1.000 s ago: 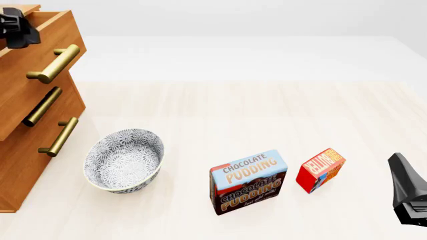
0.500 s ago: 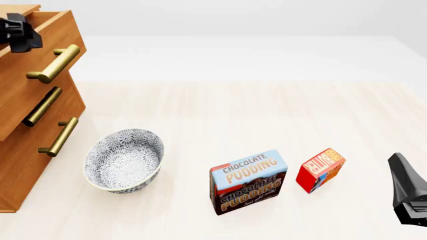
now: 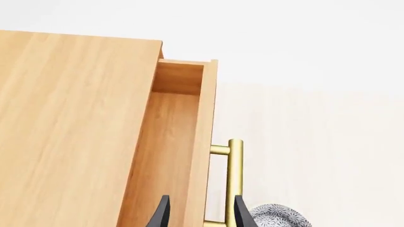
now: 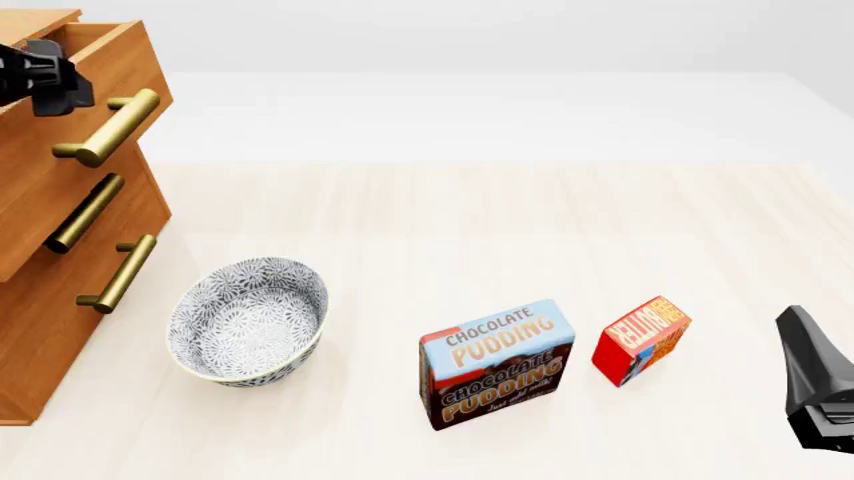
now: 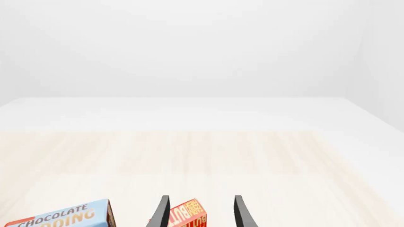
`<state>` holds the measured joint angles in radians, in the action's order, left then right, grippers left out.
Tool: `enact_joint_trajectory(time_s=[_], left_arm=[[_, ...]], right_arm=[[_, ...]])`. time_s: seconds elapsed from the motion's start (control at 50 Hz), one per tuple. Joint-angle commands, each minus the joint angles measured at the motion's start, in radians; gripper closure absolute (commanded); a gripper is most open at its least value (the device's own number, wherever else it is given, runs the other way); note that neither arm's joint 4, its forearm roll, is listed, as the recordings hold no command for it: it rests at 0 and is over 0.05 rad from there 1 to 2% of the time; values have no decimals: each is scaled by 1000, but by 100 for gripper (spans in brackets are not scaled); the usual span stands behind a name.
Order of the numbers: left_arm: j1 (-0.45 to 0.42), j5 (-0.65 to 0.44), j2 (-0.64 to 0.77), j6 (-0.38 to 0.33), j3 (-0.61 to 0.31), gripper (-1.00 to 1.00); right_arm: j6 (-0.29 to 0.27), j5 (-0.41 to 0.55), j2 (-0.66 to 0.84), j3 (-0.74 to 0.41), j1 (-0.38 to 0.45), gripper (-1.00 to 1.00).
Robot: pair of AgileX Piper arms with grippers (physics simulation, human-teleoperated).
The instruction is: Put the butter at the back in the top drawer of the cabinet and close it.
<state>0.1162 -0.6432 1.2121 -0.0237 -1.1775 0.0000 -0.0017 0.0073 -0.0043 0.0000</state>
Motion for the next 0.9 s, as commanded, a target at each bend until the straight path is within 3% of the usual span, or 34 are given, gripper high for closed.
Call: enact_joint_trajectory(time_s=[0.02, 0.9], left_arm=[[0, 16, 9, 0, 18, -100], [-17, 39, 18, -8, 43, -100]], right_arm=[[0, 0, 0, 0, 0, -100], [0, 0, 0, 0, 0, -100]])
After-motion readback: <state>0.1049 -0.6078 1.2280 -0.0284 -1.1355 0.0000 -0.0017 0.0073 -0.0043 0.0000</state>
